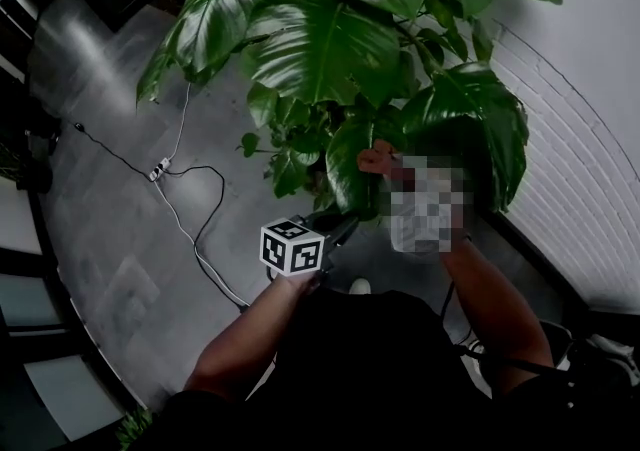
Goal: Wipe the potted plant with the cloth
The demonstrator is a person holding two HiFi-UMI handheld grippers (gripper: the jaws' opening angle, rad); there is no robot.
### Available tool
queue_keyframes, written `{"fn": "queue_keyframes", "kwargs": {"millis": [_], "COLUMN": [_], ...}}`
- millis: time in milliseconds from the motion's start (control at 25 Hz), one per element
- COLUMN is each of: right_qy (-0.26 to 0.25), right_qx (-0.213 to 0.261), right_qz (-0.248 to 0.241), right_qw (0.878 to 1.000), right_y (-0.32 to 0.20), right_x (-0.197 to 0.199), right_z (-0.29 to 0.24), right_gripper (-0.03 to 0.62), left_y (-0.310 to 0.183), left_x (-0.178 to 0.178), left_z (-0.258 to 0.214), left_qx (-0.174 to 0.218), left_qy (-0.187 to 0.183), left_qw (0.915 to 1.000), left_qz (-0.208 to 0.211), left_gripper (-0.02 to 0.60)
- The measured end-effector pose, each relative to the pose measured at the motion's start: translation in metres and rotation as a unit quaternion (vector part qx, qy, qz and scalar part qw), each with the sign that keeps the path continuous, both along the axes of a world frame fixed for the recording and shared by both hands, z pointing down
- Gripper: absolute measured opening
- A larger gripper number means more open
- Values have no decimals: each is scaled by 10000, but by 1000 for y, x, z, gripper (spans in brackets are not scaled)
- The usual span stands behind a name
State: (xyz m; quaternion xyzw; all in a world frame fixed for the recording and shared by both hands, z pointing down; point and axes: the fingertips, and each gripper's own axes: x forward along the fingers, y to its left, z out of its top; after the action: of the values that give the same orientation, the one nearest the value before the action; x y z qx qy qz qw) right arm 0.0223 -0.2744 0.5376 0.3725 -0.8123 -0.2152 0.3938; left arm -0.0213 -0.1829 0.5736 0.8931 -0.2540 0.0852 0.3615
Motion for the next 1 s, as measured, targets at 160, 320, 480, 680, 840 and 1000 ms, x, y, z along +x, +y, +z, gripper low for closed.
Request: {"fn": "queue_keyframes", "kwargs": {"millis": [160, 320, 480, 680, 840, 1000], "right_qy": [-162, -293, -287, -452, -584, -620], "right_qx": [-340, -610, -700, -891, -1075, -1061], "right_qz": [-94, -145, -230, -309, -274, -246], "right_qw": [9992, 9976, 9969, 9945, 9921, 9921], "right_y": [20, 38, 57, 81, 95, 103], "right_x": [-3, -4, -5, -9, -5, 1], "right_z": [9, 15, 19, 14, 11, 4], "right_gripper": [69, 69, 69, 69, 69, 69], "left_y": [2, 1, 2, 4, 5, 8], "left_x": [1, 1, 1, 4, 7, 12], "left_z": [0, -2, -5, -12, -18, -27], "left_qx": [7, 46, 124, 230, 315, 496], "left_qy": [0, 14, -17, -23, 12, 55], "left_qw": [10000, 10000, 9999, 9997, 9995, 9987], "left_qz": [-1, -39, -67, -52, -59, -34], "left_gripper": [18, 18, 18, 20, 24, 37]}}
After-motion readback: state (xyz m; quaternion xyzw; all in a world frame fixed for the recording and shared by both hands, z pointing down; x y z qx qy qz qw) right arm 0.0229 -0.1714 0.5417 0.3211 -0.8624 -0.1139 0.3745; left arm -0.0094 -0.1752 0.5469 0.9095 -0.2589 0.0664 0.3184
